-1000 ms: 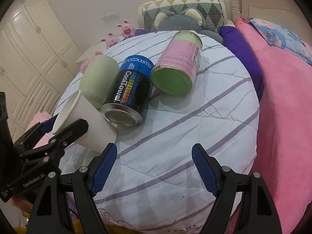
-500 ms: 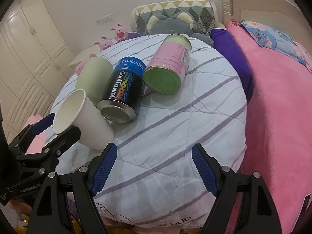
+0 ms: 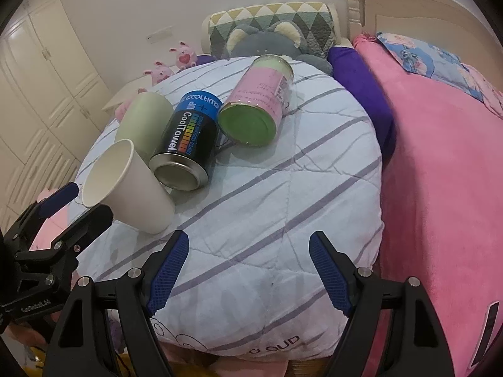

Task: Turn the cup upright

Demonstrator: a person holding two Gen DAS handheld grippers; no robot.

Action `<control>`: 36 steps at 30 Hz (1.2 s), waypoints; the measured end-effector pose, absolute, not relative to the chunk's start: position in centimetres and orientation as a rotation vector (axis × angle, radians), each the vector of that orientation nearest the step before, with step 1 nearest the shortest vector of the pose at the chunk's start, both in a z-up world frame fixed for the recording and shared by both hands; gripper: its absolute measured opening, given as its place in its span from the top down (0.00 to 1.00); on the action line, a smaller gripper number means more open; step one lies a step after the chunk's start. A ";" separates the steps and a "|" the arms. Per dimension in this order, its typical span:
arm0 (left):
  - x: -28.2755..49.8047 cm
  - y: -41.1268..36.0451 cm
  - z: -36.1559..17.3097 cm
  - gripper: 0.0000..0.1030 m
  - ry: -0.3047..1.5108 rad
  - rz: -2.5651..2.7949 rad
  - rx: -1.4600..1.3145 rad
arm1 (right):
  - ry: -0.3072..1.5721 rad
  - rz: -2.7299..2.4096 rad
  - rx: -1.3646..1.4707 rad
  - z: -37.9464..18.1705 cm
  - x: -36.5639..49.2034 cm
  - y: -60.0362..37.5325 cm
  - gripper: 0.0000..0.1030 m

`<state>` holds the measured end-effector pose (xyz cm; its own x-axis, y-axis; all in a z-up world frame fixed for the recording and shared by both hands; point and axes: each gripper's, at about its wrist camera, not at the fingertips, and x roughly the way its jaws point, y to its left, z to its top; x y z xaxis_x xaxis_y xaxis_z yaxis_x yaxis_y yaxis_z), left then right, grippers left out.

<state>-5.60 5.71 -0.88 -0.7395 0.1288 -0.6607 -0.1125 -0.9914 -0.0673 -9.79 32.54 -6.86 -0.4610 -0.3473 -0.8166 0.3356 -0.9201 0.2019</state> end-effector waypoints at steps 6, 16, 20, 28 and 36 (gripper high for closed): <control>-4.1 5.5 0.2 0.03 -0.012 2.841 -1.020 | -0.015 -2.422 1.293 -5.7 -8.6 32.5 0.22; -0.9 4.0 1.5 0.00 -0.003 2.923 -0.891 | -0.001 -2.506 1.162 -4.5 -5.3 31.2 0.22; 0.3 3.8 1.4 0.00 0.013 2.941 -0.802 | 0.016 -2.560 1.085 -4.3 -3.6 30.7 0.22; 1.5 3.5 0.3 0.00 0.021 2.999 -0.632 | -0.003 -2.687 0.873 -4.5 -0.6 30.4 0.21; 2.0 3.0 -0.4 0.00 0.008 3.067 -0.517 | -0.038 -2.762 0.662 -4.8 0.8 30.8 0.17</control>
<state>2.00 3.01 -0.43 -0.9443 0.0298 -0.3278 -0.0314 -0.9995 -0.0004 0.76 30.77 -4.80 -0.8488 -0.2943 -0.4391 0.2822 -0.9547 0.0945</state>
